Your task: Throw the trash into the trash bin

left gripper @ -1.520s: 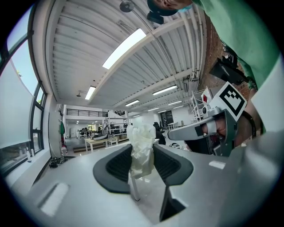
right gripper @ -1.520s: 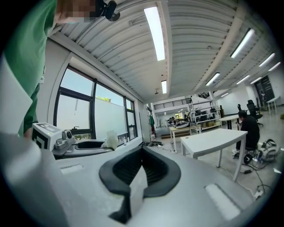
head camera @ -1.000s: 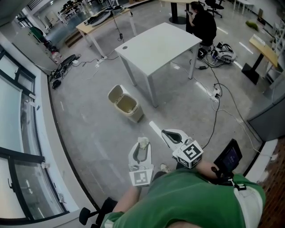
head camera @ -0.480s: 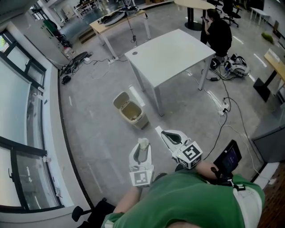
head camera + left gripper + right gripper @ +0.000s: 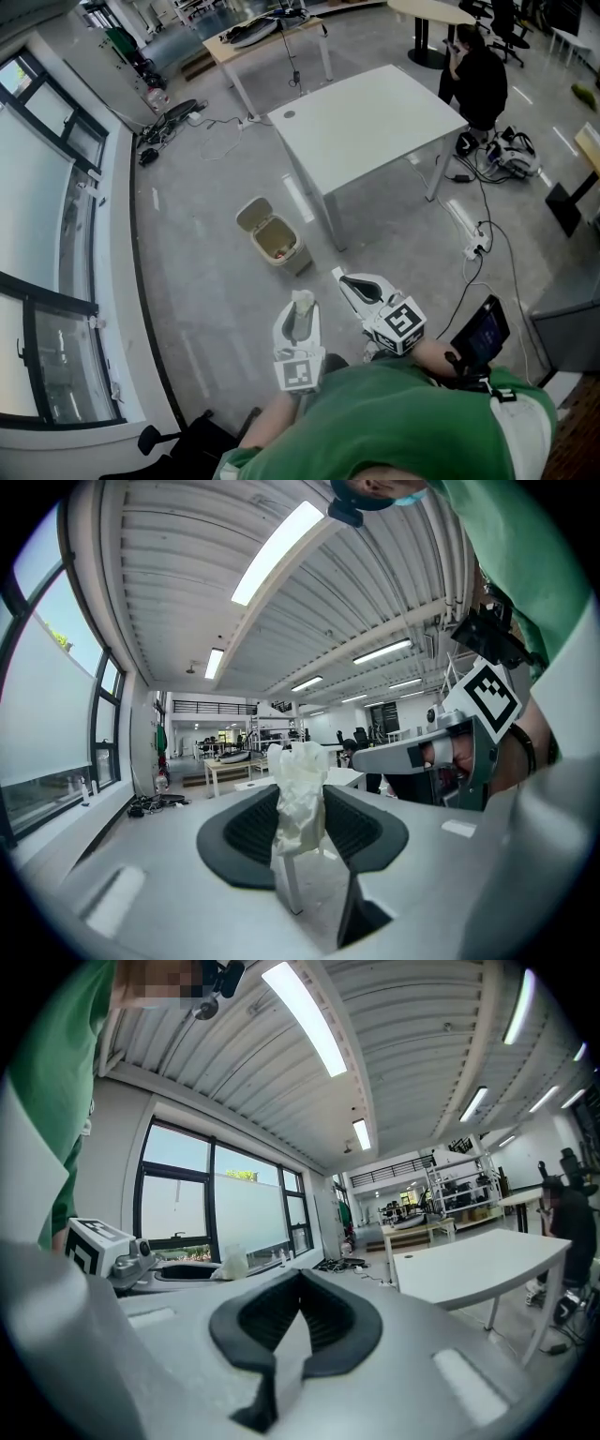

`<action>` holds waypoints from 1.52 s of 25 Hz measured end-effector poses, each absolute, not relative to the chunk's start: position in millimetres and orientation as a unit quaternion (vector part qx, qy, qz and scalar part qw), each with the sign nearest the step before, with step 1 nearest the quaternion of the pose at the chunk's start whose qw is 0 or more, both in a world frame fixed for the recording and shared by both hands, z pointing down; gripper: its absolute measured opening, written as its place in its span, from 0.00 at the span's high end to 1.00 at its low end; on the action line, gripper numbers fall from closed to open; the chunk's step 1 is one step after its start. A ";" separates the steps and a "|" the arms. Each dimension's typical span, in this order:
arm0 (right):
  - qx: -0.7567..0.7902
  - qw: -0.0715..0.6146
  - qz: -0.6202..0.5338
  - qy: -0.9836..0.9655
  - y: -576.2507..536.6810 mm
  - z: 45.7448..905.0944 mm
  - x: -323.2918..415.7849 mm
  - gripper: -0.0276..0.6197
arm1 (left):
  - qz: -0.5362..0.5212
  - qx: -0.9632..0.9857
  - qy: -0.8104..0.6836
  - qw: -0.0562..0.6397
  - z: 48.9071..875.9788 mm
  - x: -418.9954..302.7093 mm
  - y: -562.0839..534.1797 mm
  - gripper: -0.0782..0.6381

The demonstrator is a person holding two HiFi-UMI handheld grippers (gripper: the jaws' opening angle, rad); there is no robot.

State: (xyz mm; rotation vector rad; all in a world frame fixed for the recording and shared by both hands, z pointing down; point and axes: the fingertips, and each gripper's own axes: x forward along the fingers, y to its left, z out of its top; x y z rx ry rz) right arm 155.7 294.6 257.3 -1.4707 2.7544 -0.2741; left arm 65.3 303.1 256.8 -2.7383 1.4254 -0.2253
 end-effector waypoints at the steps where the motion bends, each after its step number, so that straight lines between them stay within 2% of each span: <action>1: -0.468 0.004 -0.090 0.879 292.6 258.4 158.8 0.95 | -0.073 -0.884 0.461 0.022 257.0 68.5 302.3 0.67; 14: -0.452 -0.006 -0.109 0.885 244.3 265.9 148.2 0.95 | -0.091 -0.875 0.476 0.015 264.6 56.1 254.4 0.68; 26: -0.450 -0.017 -0.082 0.889 168.9 254.6 93.7 0.95 | -0.083 -0.868 0.488 0.031 262.5 -2.1 177.8 0.68; 38: -0.447 -0.042 -0.083 0.890 137.3 261.3 57.3 0.95 | -0.070 -0.866 0.495 0.026 267.6 -35.5 152.6 0.68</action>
